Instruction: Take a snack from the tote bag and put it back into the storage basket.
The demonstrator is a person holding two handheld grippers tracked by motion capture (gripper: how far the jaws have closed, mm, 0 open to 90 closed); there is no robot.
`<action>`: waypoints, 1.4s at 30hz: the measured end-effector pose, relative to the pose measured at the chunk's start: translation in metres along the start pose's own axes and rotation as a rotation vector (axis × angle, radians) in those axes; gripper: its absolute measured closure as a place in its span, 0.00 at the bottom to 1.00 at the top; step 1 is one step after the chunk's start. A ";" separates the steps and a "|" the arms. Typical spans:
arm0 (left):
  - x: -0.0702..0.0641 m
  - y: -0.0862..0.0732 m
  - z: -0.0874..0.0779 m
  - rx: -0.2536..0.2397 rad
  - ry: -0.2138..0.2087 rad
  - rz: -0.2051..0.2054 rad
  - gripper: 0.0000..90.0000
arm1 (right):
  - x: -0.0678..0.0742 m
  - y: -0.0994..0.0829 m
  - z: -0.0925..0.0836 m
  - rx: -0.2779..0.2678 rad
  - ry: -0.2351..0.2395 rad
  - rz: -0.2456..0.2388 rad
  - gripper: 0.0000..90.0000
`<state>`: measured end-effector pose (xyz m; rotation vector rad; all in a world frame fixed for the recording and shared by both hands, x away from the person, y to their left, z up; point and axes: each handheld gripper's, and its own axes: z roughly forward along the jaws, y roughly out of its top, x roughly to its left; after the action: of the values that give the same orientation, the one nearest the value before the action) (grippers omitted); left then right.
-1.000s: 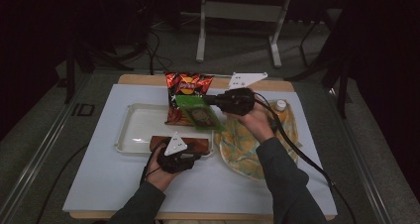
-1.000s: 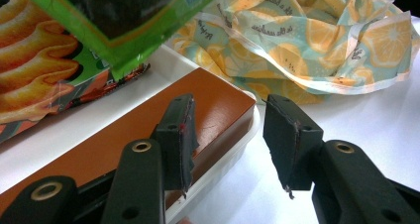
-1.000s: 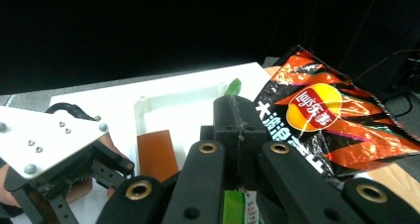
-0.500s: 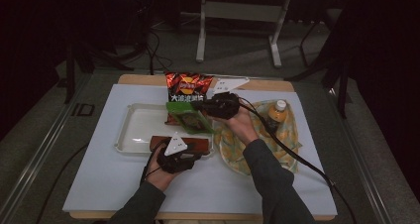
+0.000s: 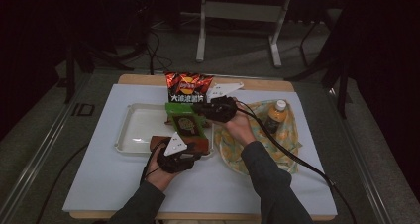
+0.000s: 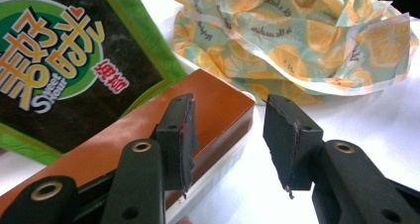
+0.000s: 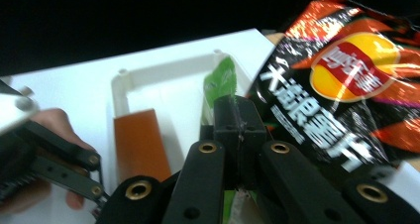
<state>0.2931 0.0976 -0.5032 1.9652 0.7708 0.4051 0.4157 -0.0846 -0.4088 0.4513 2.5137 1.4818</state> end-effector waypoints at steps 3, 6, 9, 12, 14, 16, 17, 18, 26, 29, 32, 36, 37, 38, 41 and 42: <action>0.000 0.000 0.000 0.004 -0.001 0.003 0.61 | -0.002 -0.006 0.000 0.042 -0.046 -0.012 1.00; 0.000 0.000 0.001 0.005 -0.002 0.000 0.61 | -0.003 -0.008 0.002 0.061 -0.065 -0.009 1.00; 0.000 0.000 0.001 0.005 -0.004 -0.001 0.61 | -0.005 -0.010 0.006 0.079 -0.096 0.002 1.00; 0.000 0.000 0.000 0.005 -0.004 -0.002 0.60 | -0.008 -0.011 0.007 0.101 -0.140 0.012 1.00; 0.000 0.000 0.000 0.005 -0.004 -0.002 0.60 | -0.012 -0.012 0.007 0.122 -0.178 0.030 0.98; 0.000 0.000 0.000 0.006 -0.005 -0.002 0.60 | -0.013 -0.013 0.007 0.133 -0.185 0.031 0.94; 0.000 0.000 0.000 0.006 -0.004 -0.001 0.60 | -0.013 -0.013 0.007 0.132 -0.191 0.031 0.93; 0.000 0.000 0.000 0.006 -0.005 -0.002 0.60 | -0.013 -0.012 0.007 0.130 -0.193 0.034 0.92; 0.000 0.000 0.001 0.006 -0.005 -0.001 0.60 | -0.012 -0.013 0.005 0.129 -0.248 0.039 0.76; 0.000 0.000 0.001 0.008 -0.005 0.000 0.60 | -0.010 -0.013 0.003 0.120 -0.245 0.030 0.72; -0.001 0.000 0.001 0.008 -0.006 0.002 0.60 | -0.008 -0.011 0.001 0.101 -0.247 0.016 0.73; -0.001 0.000 0.001 0.008 -0.006 0.002 0.60 | -0.005 -0.011 0.001 0.103 -0.229 0.005 0.83; -0.001 0.000 0.001 0.008 -0.006 0.002 0.60 | -0.005 -0.011 0.001 0.103 -0.229 0.005 0.83; -0.001 0.000 0.001 0.007 -0.006 0.002 0.60 | -0.004 -0.012 0.001 0.113 -0.226 -0.004 0.91; 0.000 0.000 0.001 0.008 -0.006 -0.001 0.60 | -0.003 -0.012 0.000 0.112 -0.213 -0.001 0.96; 0.000 0.000 0.001 0.007 -0.005 -0.001 0.60 | -0.003 -0.013 -0.003 0.107 -0.202 0.000 0.98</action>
<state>0.2935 0.0970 -0.5039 1.9719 0.7708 0.3973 0.4150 -0.0943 -0.4184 0.5861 2.4394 1.2373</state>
